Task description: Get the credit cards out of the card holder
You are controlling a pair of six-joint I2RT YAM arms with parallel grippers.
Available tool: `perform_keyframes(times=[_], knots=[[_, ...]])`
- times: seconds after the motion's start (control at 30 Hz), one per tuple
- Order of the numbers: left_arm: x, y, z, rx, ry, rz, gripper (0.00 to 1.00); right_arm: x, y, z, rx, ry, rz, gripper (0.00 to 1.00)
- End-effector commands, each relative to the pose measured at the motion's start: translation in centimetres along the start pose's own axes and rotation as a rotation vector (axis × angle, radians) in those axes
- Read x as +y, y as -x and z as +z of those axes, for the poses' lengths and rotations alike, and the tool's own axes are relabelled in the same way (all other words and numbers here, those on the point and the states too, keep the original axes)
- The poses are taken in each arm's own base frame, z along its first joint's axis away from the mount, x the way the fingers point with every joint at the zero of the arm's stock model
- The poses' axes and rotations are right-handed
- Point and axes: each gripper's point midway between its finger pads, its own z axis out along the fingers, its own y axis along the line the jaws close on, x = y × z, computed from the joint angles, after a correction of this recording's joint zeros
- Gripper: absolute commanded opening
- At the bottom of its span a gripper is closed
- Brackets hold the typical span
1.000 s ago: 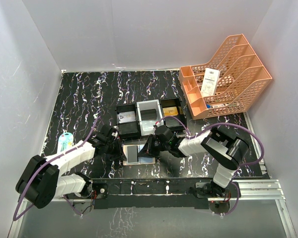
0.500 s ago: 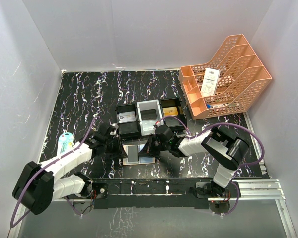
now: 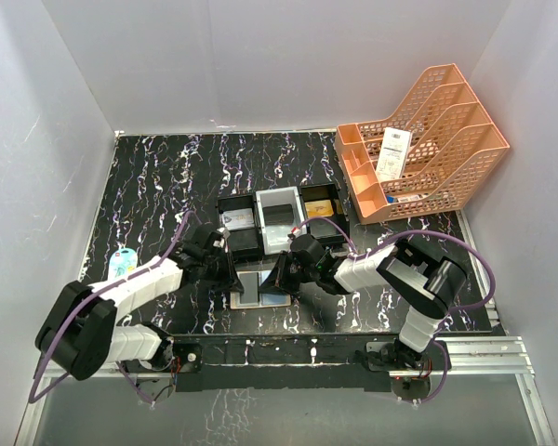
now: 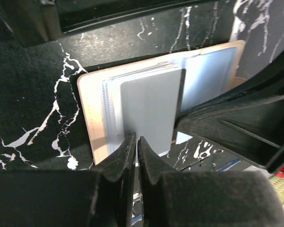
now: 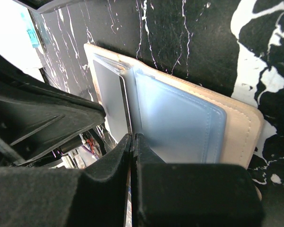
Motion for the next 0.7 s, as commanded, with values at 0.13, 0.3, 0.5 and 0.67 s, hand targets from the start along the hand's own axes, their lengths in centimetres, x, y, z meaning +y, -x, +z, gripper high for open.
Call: perform_keyframes(times=[0.13,0.3,0.5,0.67], knots=[[2.7,-2.0,0.3,0.046,0.107,-0.056,0.00,1.2,0.5,-0.6,-0.017,0.021,-0.016,0.00],[2.7,-2.1,-0.1,0.022,0.093,-0.069,0.00,1.1,0.8,-0.8,-0.032,0.015,-0.014,0.00],[2.7,-2.2,0.1,0.032,0.090,-0.048,0.01,1.3,0.8,-0.8,-0.030,0.023,-0.016,0.00],[3.1,-2.7,0.7,0.072,0.102,-0.049,0.00,1.5,0.6,-0.6,-0.018,0.035,-0.015,0.05]])
